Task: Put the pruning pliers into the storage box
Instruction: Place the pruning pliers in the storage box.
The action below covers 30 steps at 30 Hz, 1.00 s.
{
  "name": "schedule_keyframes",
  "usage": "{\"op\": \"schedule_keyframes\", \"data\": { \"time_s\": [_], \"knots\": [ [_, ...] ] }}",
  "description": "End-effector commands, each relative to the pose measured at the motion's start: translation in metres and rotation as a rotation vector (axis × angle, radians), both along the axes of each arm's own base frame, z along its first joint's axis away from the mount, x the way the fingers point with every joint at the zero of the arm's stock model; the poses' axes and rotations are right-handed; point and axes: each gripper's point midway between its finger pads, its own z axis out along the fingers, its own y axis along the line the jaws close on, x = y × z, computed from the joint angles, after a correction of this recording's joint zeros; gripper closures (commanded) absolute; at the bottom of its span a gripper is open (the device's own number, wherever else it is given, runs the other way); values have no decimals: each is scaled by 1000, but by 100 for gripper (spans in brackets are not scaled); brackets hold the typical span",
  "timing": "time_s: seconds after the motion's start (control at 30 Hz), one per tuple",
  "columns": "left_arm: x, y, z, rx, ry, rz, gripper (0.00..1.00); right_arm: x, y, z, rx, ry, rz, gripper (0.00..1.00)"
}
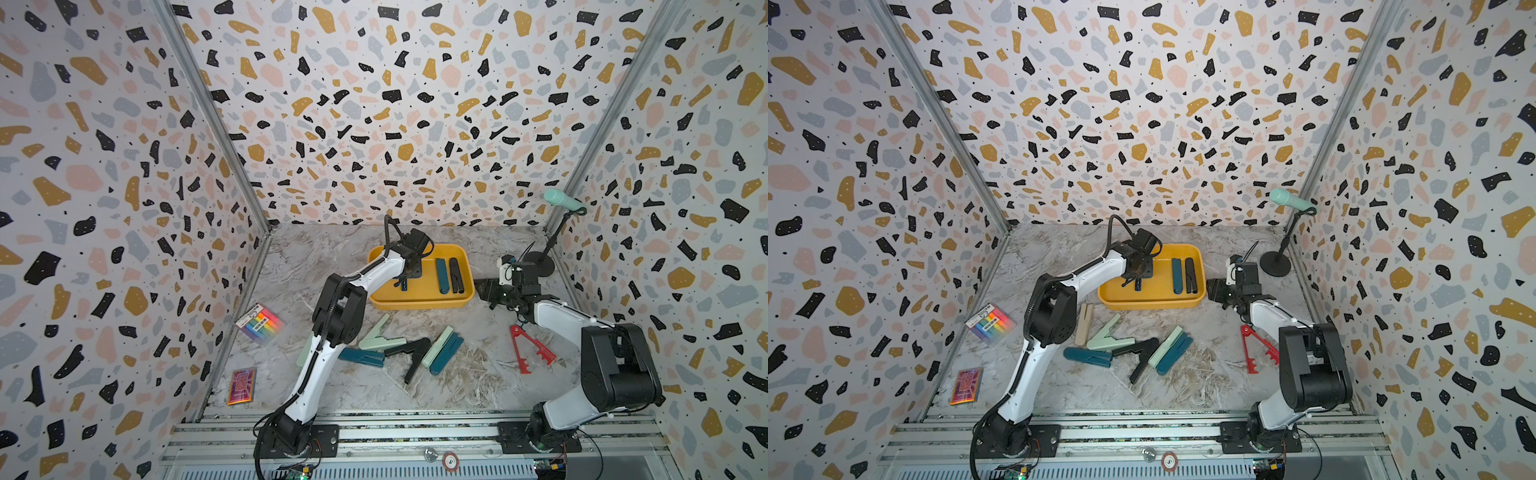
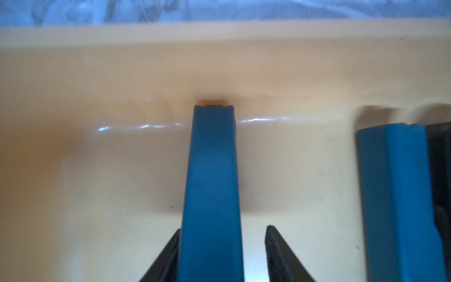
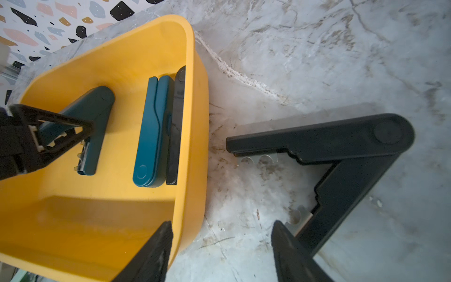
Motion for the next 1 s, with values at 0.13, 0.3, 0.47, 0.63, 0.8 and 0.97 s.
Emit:
{"op": "schedule_keyframes", "data": {
  "time_s": [0.13,0.3,0.47,0.63,0.8,0.97],
  "knots": [
    [2,3,41,-15,-79,-12,43,-2,-3,17,-6,-30,-11,34],
    [2,9,51,9,-96,-10,46,-4,-4,15,-3,-26,-14,34],
    [-1,12,52,30,-95,-20,59,-4,-4,16,-3,-28,-15,34],
    [-5,14,37,47,-65,-24,68,-4,-3,14,-5,-24,-11,34],
    [-10,19,22,72,-35,-20,71,-4,-4,15,-8,-26,-9,34],
    [-18,24,4,92,-3,-21,71,-4,-3,12,-6,-20,-8,34]
  ]
}}
